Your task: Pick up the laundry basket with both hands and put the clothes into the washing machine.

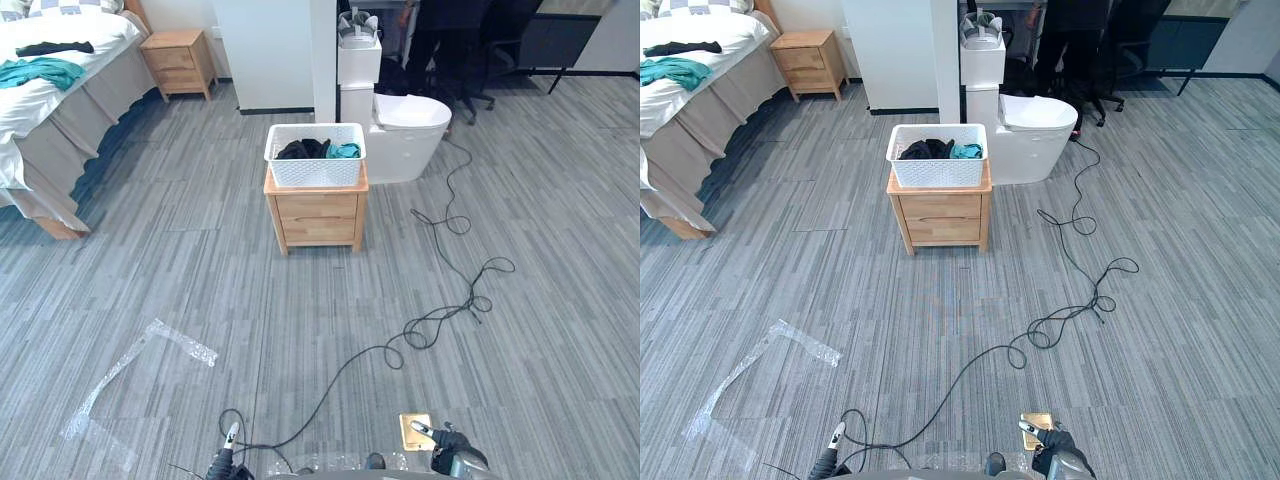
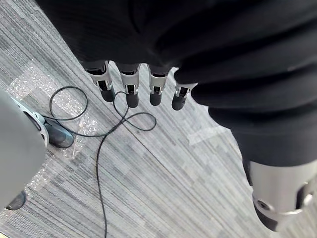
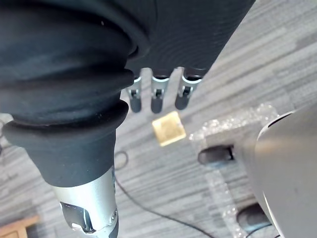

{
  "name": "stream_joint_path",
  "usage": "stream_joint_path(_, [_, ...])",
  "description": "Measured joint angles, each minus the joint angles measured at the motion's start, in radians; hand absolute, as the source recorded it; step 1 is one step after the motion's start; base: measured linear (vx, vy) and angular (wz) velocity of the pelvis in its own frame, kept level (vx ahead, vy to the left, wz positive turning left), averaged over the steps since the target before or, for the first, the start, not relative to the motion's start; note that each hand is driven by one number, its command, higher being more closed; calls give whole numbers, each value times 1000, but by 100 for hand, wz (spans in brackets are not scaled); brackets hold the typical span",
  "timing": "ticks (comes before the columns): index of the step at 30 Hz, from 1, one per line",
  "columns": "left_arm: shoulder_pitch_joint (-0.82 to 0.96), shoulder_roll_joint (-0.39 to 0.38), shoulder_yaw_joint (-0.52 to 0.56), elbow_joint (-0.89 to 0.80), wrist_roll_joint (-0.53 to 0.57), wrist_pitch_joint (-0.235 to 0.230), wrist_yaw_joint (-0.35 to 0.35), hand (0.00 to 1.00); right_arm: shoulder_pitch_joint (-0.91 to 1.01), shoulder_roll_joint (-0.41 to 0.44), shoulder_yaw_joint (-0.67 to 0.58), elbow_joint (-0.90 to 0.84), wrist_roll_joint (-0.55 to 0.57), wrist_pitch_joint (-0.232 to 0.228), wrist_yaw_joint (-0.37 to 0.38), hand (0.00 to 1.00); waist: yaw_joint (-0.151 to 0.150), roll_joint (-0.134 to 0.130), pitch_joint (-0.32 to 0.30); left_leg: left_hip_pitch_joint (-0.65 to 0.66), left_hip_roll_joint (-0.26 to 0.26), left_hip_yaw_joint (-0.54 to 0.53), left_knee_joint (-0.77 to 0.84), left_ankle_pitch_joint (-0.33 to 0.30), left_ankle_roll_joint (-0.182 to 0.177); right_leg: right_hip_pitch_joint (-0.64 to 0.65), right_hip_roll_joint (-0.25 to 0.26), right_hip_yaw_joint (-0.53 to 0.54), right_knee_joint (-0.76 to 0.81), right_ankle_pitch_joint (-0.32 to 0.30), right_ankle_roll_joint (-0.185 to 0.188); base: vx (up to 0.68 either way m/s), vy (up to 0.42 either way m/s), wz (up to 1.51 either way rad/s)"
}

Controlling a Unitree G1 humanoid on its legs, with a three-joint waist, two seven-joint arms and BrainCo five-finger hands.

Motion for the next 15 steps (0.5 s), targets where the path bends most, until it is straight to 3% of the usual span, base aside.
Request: stream_joint_path(15, [-5,8,-32,4,54,5,-18,0,-15,2,-14,1,1,2,4,0,1,1,1,1,0,-2,0,0,0,1,0,-4,0,-1,1,-37,-11,1])
